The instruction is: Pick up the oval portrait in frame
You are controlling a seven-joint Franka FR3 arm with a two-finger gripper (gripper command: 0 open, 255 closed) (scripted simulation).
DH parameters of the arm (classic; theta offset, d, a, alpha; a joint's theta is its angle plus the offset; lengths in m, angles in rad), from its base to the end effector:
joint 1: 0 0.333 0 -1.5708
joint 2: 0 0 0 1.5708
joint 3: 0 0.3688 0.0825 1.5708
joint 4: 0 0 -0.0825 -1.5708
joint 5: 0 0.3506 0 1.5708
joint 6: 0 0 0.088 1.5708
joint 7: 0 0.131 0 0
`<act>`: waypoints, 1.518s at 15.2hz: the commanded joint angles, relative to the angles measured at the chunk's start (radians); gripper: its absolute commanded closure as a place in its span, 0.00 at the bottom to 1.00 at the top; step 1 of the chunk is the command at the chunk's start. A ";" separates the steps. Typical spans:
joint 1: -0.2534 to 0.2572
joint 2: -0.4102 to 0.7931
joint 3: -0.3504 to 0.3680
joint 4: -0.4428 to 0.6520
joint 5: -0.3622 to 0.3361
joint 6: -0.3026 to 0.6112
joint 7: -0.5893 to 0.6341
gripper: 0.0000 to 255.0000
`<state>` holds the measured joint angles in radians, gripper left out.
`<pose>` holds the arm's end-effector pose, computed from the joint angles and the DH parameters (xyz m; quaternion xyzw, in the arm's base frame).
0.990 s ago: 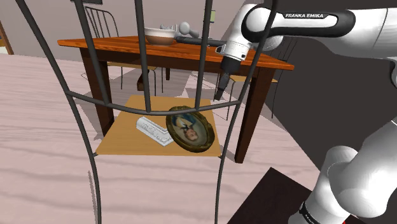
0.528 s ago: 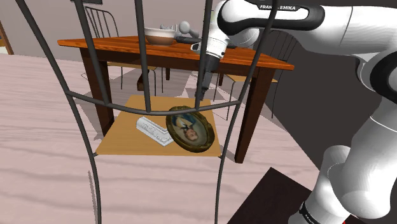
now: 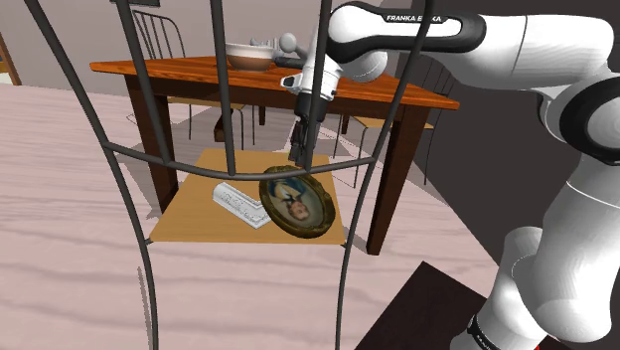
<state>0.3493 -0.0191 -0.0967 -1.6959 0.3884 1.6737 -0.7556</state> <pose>0.4935 0.1743 0.6260 -0.8687 -0.4562 -0.0465 0.1872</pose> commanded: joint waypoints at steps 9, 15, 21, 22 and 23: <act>0.001 -0.008 0.001 -0.042 0.001 0.033 -0.012 1.00; 0.000 -0.003 0.000 -0.010 0.000 0.007 -0.004 1.00; -0.003 0.011 -0.003 0.086 -0.001 -0.071 0.022 1.00; -0.003 0.015 -0.004 0.103 0.000 -0.084 0.026 1.00; -0.004 0.018 -0.004 0.120 0.000 -0.098 0.031 1.00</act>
<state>0.3471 -0.0023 -0.0993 -1.5935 0.3883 1.5928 -0.7282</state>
